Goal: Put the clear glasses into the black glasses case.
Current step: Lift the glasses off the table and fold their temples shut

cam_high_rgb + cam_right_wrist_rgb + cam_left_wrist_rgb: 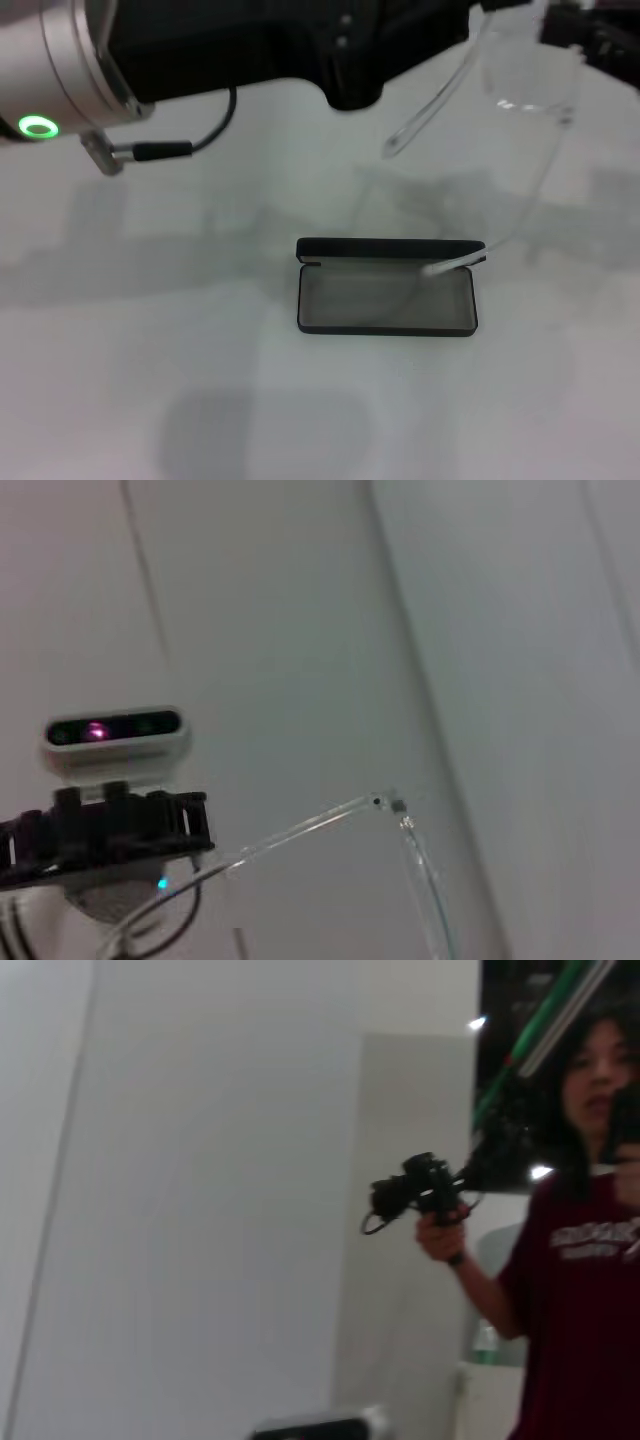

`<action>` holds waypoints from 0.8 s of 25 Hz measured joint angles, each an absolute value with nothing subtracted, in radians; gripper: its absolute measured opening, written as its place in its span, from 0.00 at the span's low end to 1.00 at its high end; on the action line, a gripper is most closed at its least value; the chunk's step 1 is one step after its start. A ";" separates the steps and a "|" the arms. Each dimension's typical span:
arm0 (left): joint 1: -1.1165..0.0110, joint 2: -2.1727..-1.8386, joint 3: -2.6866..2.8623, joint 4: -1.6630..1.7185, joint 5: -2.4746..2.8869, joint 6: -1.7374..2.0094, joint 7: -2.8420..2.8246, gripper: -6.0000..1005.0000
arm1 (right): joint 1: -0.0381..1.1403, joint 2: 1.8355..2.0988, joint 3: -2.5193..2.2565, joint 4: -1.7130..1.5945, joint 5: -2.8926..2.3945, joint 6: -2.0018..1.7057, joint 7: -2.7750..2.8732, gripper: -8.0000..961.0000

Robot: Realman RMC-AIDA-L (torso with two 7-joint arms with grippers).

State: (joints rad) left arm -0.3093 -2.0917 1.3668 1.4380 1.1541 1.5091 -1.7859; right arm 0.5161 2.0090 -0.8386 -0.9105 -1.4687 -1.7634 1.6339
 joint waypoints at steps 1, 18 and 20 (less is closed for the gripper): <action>-0.312 -2.092 1.367 1.423 1.149 1.518 -1.781 0.18 | 0.541 2.009 -0.841 -0.873 -1.472 -1.769 1.618 0.06; -0.354 -2.088 1.359 1.194 1.130 1.558 -1.672 0.11 | 0.587 2.019 -0.870 -0.809 -1.442 -1.836 1.603 0.06; -0.355 -2.089 1.359 1.182 1.126 1.559 -1.658 0.11 | 0.587 2.019 -0.870 -0.803 -1.438 -1.842 1.604 0.06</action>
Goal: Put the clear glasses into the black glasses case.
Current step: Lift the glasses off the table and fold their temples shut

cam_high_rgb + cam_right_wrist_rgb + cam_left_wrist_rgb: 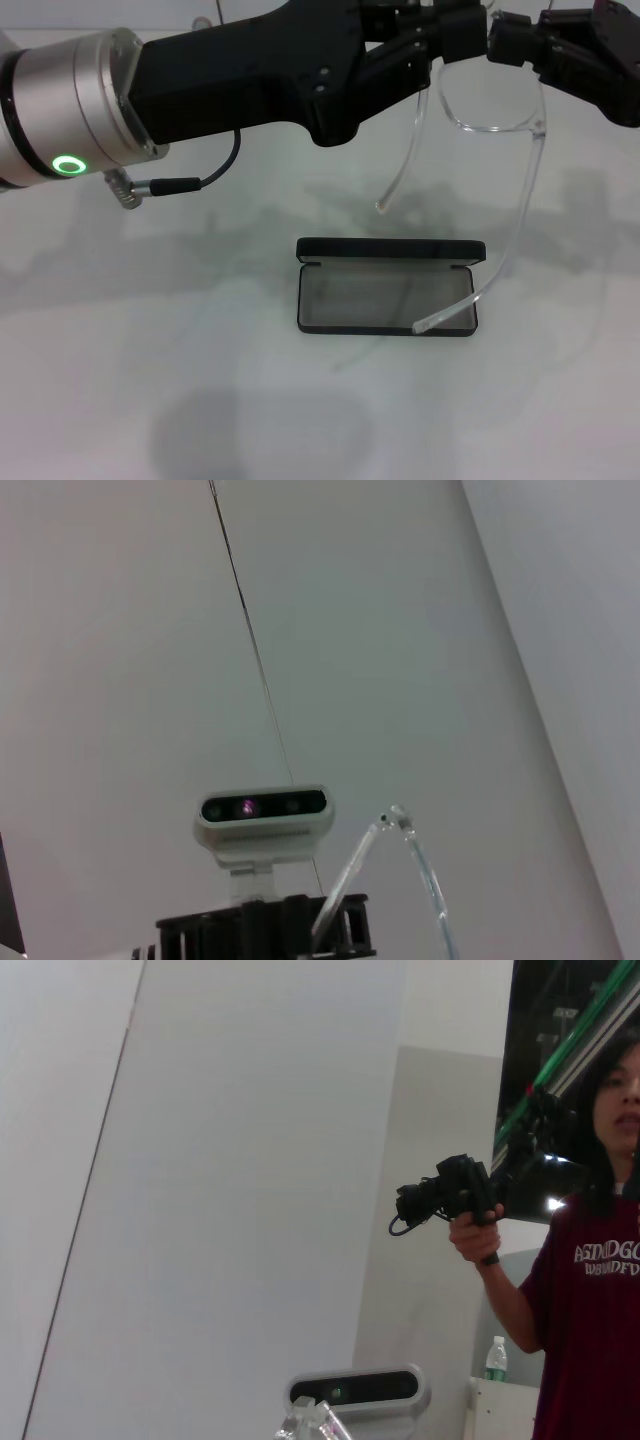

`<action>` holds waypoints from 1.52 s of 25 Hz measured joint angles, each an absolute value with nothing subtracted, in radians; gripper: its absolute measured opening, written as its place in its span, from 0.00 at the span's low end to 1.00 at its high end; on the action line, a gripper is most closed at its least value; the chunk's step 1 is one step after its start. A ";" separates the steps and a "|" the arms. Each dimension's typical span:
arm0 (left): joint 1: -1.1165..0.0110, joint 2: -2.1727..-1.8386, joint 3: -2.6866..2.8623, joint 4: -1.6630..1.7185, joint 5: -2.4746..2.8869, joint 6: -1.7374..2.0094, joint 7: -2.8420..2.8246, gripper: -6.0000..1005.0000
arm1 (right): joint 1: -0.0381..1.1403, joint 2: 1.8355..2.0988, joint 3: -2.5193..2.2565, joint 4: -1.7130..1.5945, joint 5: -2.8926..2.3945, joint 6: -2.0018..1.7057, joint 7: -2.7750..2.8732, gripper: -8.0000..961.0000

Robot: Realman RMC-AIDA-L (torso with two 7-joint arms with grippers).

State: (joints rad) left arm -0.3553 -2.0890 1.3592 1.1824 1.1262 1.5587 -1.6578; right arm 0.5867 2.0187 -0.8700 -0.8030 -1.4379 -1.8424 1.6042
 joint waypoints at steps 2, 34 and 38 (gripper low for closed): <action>-0.356 -2.090 1.359 1.176 1.124 1.559 -1.641 0.11 | 0.587 2.018 -0.870 -0.802 -1.437 -1.848 1.607 0.06; -0.408 -2.091 1.386 1.004 1.018 1.661 -1.536 0.11 | 0.593 2.022 -0.876 -0.723 -1.387 -1.894 1.577 0.06; -0.409 -2.091 1.385 0.995 1.019 1.646 -1.524 0.11 | 0.592 2.022 -0.878 -0.722 -1.382 -1.897 1.578 0.06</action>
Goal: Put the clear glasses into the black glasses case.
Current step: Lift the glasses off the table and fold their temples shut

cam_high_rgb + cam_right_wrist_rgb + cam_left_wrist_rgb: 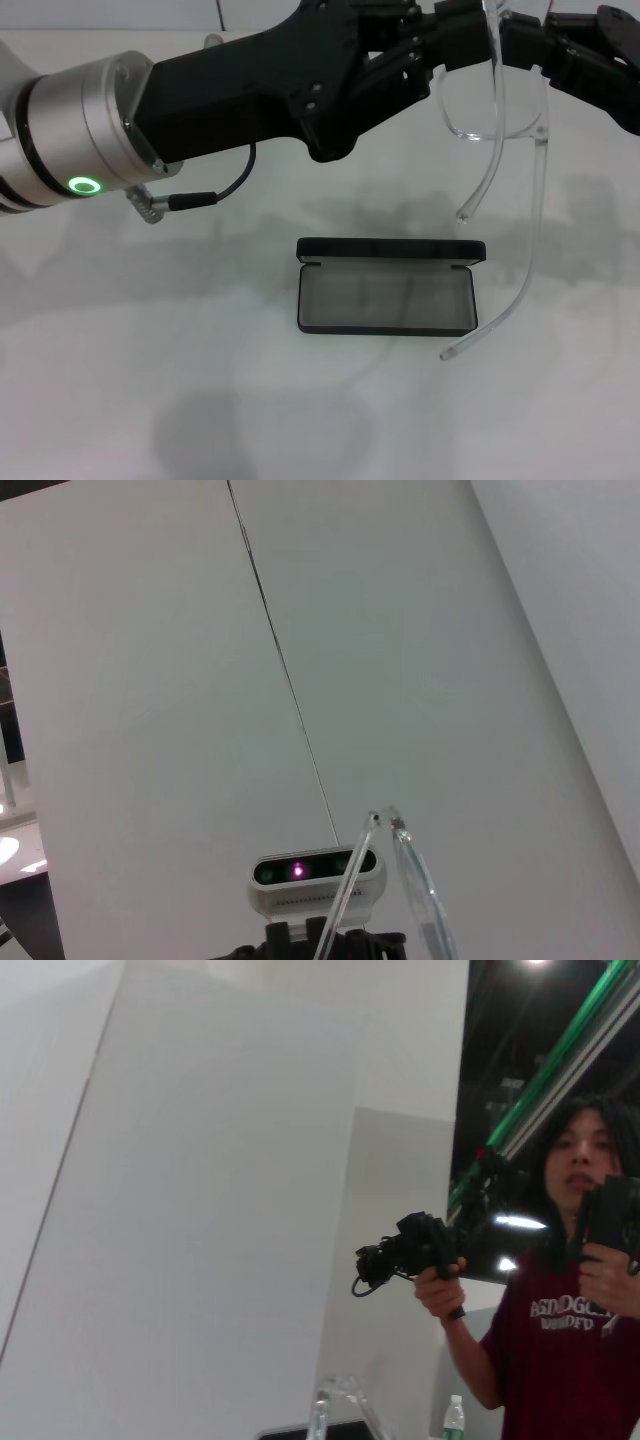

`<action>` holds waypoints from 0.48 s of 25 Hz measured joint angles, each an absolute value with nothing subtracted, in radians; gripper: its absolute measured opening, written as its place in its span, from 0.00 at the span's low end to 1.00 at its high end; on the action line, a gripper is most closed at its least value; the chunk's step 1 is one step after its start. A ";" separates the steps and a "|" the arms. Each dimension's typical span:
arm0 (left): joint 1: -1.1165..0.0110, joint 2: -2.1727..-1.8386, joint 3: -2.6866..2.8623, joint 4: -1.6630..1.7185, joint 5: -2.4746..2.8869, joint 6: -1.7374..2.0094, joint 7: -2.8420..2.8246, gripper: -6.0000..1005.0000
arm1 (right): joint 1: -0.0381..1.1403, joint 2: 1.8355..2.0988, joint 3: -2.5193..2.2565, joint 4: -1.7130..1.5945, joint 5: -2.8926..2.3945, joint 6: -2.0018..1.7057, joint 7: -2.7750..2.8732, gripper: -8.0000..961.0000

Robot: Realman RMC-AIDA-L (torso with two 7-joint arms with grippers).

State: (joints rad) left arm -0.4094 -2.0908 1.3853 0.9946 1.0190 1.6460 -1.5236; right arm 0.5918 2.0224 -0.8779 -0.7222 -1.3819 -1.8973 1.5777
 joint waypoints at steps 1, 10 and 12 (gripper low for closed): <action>-0.410 -2.091 1.385 0.994 1.020 1.643 -1.523 0.11 | 0.592 2.022 -0.878 -0.722 -1.382 -1.898 1.578 0.06; -0.415 -2.092 1.385 0.992 1.022 1.624 -1.512 0.11 | 0.599 2.020 -0.880 -0.698 -1.382 -1.897 1.575 0.06; -0.415 -2.090 1.385 0.992 1.017 1.624 -1.513 0.11 | 0.597 2.016 -0.879 -0.698 -1.382 -1.893 1.574 0.06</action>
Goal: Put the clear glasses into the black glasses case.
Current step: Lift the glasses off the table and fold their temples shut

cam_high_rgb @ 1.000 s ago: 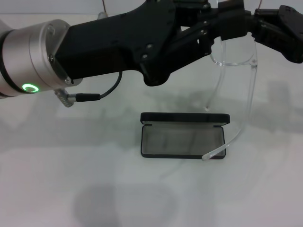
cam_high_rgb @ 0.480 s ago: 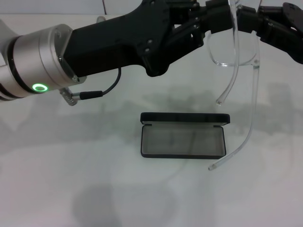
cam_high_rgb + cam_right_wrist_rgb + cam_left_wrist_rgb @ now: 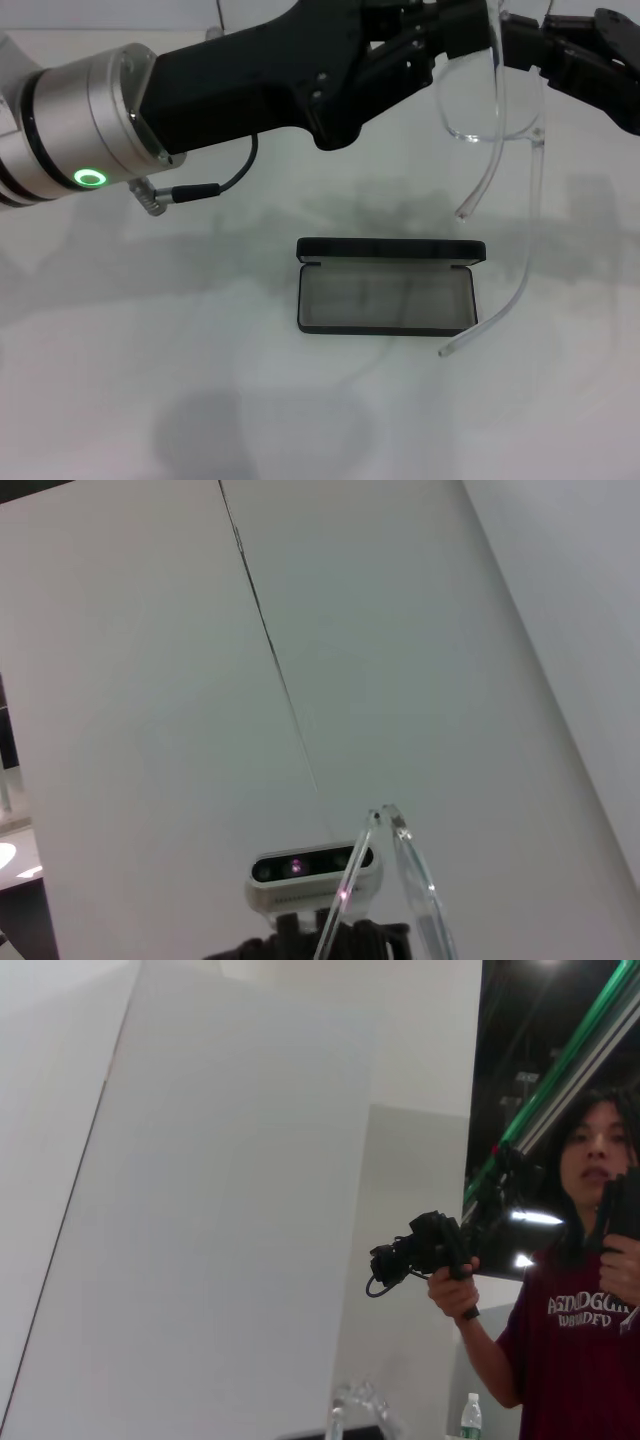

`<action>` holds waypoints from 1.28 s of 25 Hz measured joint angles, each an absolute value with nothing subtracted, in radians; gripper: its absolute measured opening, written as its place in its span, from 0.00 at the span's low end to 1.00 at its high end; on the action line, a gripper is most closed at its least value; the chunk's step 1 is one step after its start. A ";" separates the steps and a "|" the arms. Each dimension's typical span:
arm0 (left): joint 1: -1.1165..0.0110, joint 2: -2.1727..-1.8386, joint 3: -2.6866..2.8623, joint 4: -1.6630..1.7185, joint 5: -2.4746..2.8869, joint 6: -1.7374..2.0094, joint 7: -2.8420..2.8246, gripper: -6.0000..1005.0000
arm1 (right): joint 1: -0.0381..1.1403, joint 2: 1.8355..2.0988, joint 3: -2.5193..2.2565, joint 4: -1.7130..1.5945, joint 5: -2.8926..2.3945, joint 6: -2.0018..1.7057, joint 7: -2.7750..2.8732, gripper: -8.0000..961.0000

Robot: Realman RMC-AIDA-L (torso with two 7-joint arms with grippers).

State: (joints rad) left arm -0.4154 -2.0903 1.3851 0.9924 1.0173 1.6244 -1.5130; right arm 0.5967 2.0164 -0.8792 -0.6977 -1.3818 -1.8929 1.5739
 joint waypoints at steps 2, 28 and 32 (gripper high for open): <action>-0.414 -2.089 1.385 0.997 1.006 1.634 -1.518 0.11 | 0.594 2.015 -0.876 -0.698 -1.383 -1.891 1.573 0.06; -0.486 -2.090 1.412 0.900 0.985 1.609 -1.460 0.11 | 0.613 2.022 -0.908 -0.698 -1.383 -1.853 1.560 0.06; -0.487 -2.091 1.412 0.900 0.985 1.592 -1.454 0.11 | 0.615 2.022 -0.908 -0.698 -1.382 -1.853 1.560 0.06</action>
